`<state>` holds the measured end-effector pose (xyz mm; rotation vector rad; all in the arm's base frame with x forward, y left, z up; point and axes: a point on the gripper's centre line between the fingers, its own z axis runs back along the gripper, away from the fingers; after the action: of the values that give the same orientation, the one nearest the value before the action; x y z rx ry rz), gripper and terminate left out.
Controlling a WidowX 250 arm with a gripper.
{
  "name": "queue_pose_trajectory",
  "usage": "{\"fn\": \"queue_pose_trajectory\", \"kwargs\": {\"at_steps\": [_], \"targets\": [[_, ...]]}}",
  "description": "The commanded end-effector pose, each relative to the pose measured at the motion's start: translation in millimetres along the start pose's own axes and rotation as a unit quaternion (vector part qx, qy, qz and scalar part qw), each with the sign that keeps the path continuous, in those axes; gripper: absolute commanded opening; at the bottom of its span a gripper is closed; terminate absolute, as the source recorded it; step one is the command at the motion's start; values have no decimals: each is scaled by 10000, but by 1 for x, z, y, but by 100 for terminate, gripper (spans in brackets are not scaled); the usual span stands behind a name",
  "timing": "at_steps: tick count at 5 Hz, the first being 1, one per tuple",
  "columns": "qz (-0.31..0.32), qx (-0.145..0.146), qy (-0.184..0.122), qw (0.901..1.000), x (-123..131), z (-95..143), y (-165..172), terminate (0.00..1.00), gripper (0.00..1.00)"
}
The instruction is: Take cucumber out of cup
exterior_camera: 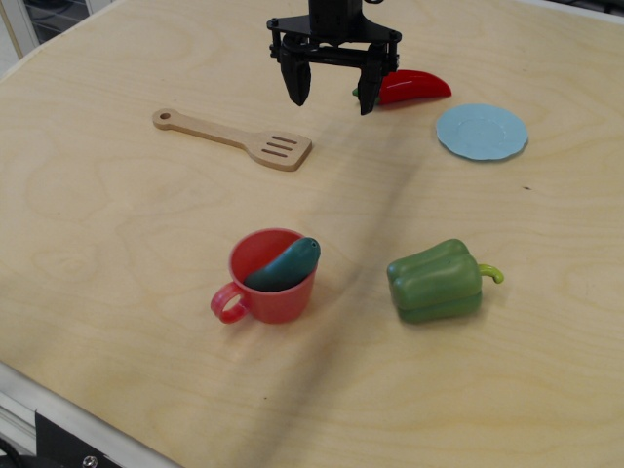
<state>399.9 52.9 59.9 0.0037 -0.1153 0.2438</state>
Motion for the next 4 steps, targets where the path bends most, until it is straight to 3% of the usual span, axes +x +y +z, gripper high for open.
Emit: {"fn": "queue_pose_trajectory", "kwargs": {"at_steps": [1, 3, 4], "targets": [[0, 0, 0, 10000, 0, 0, 0, 0, 100], [-701, 289, -287, 9967, -52, 38, -10, 0, 100], [-1053, 436, -275, 9931, -85, 43, -13, 0, 100]]}}
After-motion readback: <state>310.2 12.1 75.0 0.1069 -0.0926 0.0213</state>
